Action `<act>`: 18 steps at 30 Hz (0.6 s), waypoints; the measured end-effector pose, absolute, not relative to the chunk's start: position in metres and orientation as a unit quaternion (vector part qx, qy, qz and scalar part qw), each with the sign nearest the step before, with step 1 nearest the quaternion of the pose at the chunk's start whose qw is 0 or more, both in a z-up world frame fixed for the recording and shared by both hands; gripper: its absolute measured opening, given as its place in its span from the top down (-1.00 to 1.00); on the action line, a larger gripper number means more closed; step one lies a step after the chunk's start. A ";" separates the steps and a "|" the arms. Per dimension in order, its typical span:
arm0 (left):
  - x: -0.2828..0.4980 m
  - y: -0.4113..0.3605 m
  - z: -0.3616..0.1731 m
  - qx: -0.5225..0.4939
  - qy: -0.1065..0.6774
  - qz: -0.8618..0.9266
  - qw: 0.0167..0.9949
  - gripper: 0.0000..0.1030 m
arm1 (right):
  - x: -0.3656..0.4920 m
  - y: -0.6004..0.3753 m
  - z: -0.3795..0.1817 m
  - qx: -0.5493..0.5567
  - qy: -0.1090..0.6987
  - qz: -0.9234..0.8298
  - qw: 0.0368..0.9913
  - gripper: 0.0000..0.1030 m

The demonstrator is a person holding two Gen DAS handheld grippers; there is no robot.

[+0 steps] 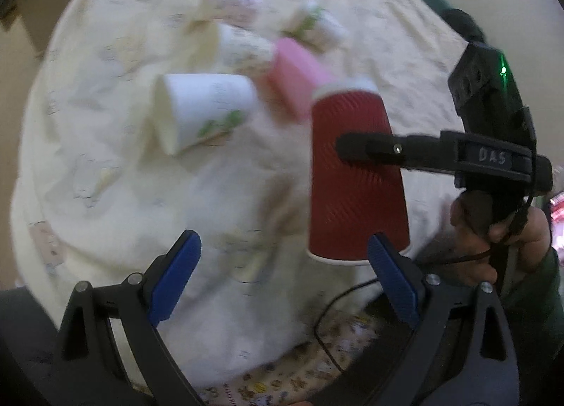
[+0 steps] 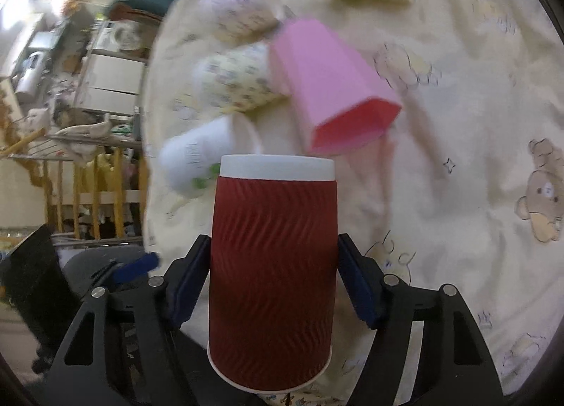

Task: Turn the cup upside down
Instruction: 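Grasp the red cup with the right tool while the left tool releases it, then rotate the red cup with the right tool and lower it onto the bed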

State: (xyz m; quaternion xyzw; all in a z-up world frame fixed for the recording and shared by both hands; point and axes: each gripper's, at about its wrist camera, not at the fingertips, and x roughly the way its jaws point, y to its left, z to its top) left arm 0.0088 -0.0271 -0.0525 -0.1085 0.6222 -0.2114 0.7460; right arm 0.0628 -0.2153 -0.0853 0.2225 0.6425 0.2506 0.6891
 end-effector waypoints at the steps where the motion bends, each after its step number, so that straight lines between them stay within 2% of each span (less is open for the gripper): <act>1: 0.008 -0.032 -0.051 -0.112 0.621 -0.230 0.741 -0.82 | 0.059 -0.217 -0.076 0.221 0.632 0.254 0.698 -0.42; 11: 0.001 -0.048 -0.059 -0.063 0.630 -0.220 0.742 -0.82 | 0.034 -0.220 -0.034 0.182 0.584 0.274 0.742 -0.40; 18: 0.007 -0.030 -0.057 -0.057 0.621 -0.172 0.763 -0.82 | 0.020 -0.206 -0.007 0.073 0.541 0.257 0.798 -0.40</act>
